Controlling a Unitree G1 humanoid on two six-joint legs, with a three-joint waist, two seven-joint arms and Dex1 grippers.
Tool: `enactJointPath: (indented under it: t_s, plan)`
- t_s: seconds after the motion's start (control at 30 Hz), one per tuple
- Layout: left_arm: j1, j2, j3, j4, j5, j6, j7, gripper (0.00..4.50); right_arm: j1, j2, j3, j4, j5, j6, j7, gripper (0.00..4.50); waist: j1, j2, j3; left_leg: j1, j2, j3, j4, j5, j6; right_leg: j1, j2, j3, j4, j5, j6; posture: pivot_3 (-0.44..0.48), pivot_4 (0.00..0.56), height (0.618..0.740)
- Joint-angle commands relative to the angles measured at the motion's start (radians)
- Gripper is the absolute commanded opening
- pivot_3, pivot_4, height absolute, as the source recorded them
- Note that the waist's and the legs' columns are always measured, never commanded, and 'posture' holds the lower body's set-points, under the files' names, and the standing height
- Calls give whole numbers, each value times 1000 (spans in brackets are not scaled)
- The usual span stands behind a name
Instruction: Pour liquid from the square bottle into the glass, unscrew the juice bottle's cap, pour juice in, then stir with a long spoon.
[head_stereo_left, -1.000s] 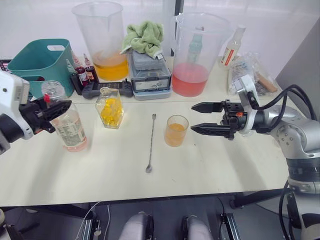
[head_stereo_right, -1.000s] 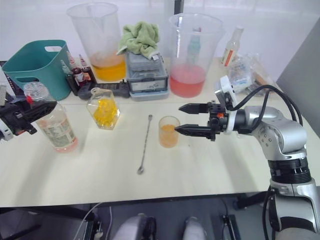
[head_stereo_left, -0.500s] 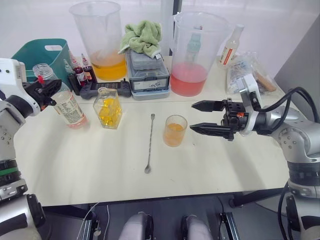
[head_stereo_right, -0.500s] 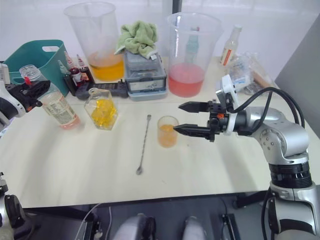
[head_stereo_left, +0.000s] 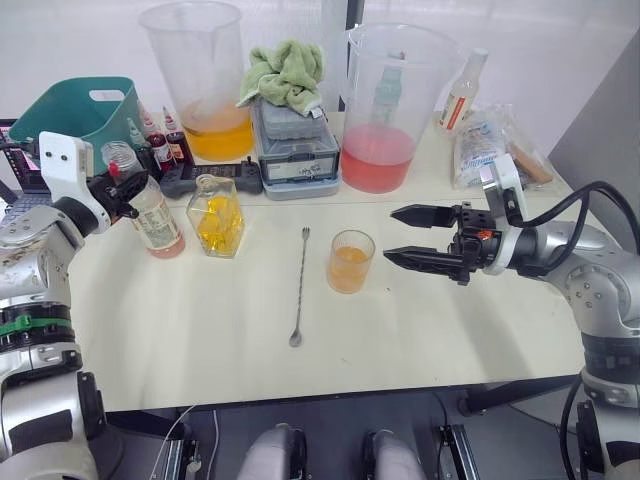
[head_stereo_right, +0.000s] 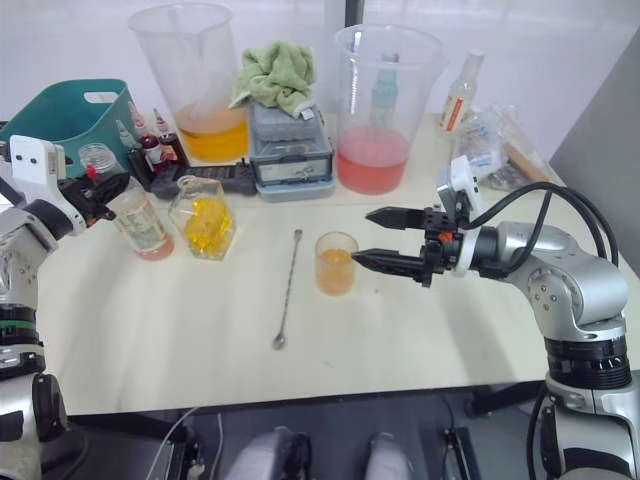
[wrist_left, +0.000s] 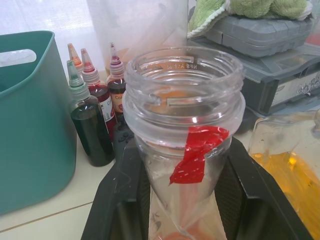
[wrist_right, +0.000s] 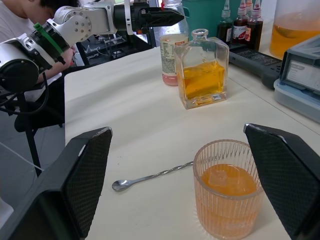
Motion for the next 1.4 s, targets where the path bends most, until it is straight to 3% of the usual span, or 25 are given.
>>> enactJointPath:
  t_s: [0.03, 0.27, 0.5, 0.77, 0.9, 1.0, 1.13, 1.4]
  plan:
    - [11, 0, 12, -55, -3, -19, 10, 2245, -3, -14, -46, -30, 29, 7, -7, 4500, 0, 0, 0, 0, 0, 0, 0, 0, 0, 0, 0, 0, 0, 0, 0, 0, 150, 740]
    - [25, 11, 28, -115, -15, 5, 22, 4476, -6, -18, -41, -19, 32, 12, -7, 4500, 0, -1, 0, 0, 0, 0, 0, 0, 0, 0, 0, 0, 0, 0, 0, 0, 150, 740]
    - [-6, 28, 56, -158, -32, 24, 45, 4476, -10, -14, -34, -6, 26, 7, 0, 4500, 0, -1, 0, 0, 0, 0, 0, 0, 1, 0, 0, 0, 0, 0, 0, 0, 150, 740]
    - [-242, 113, 47, -228, -39, 67, 75, 4476, -52, -19, -22, 31, 20, 3, 33, 4500, -1, -7, 1, 0, 0, -1, 0, 0, 0, 0, 0, 0, 0, 0, 0, 0, 150, 740]
    - [-272, 123, 33, -258, -40, 94, 68, 4476, -59, -17, -20, 39, 14, 0, 41, 4500, -1, -6, 0, 0, 0, -1, 0, 2, 4, 0, 0, 0, 0, 0, 0, 0, 150, 740]
    - [-194, 140, -56, -527, -168, 276, -62, 4476, -72, -16, -18, 54, 9, -10, 57, 4500, 0, -6, 0, 0, 1, 0, 0, 2, 4, 0, 1, -1, 1, 0, 0, 0, 150, 740]
    - [-62, 152, -82, -779, -328, 450, -129, 4476, -80, -23, -16, 66, 6, -14, 74, 4500, -3, -6, 0, 0, 1, 0, 0, 0, 0, 1, 0, 0, 0, 0, 0, 0, 150, 740]
    - [150, 132, -37, -926, -361, 490, -75, 4476, -68, -35, -13, 70, -19, -29, 94, 4500, -6, -6, 0, 0, 3, 0, 0, 3, 2, 0, 3, 0, 0, -1, -1, 0, 150, 740]
